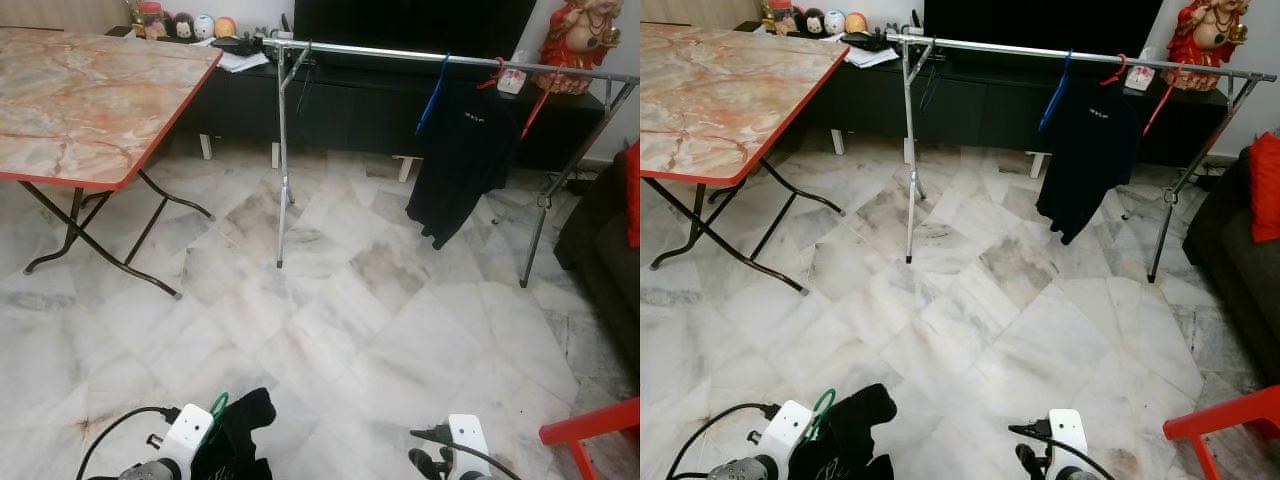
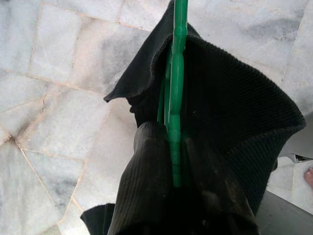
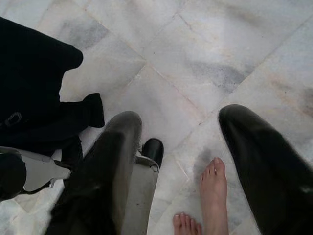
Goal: Hang hanger
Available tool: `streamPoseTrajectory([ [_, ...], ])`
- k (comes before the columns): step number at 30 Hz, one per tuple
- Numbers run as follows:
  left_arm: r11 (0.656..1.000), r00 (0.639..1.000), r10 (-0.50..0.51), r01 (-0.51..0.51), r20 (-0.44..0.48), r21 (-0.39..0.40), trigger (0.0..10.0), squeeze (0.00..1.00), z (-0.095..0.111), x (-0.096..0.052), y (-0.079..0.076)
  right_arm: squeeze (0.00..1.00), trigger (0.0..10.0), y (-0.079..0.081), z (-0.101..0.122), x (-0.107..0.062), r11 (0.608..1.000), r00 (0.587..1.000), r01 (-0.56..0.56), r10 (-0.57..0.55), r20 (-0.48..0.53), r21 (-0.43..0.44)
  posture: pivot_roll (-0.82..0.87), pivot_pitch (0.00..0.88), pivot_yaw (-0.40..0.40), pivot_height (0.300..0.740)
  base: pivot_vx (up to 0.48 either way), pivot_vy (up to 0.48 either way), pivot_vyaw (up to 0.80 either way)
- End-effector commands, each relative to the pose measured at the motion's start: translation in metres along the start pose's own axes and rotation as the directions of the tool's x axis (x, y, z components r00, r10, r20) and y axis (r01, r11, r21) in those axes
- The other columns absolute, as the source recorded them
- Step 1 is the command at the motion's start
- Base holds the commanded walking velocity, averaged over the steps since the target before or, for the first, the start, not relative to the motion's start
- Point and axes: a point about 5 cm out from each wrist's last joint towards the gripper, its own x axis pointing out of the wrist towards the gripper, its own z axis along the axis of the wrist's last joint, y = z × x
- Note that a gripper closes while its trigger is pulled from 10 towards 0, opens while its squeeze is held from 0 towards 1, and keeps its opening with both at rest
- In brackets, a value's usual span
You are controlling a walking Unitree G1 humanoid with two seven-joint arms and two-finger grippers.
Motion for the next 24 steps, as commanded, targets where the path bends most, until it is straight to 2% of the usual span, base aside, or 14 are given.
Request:
streamPoseTrajectory([
  [1,1.0,1.0,-0.017,0.017,0.008,0.024,10.0,0.0,0.003,0.0014,-0.0023,0.0,0.0,-0.0022,0.0001,-0.001,1.0,1.0,0.002,-0.002,0.006,-0.02,0.01,0.025,-0.11,0.74,0.0,0.0,0.0],
  [24,0.998,0.999,-0.044,0.044,0.01,0.033,10.0,0.0,0.0039,0.0021,-0.0053,0.0,0.0,-0.0008,0.0001,-0.0005,0.999,1.0,0.005,-0.005,0.006,-0.05,0.01,0.039,-0.112,0.74,0.0,0.0,0.0],
])
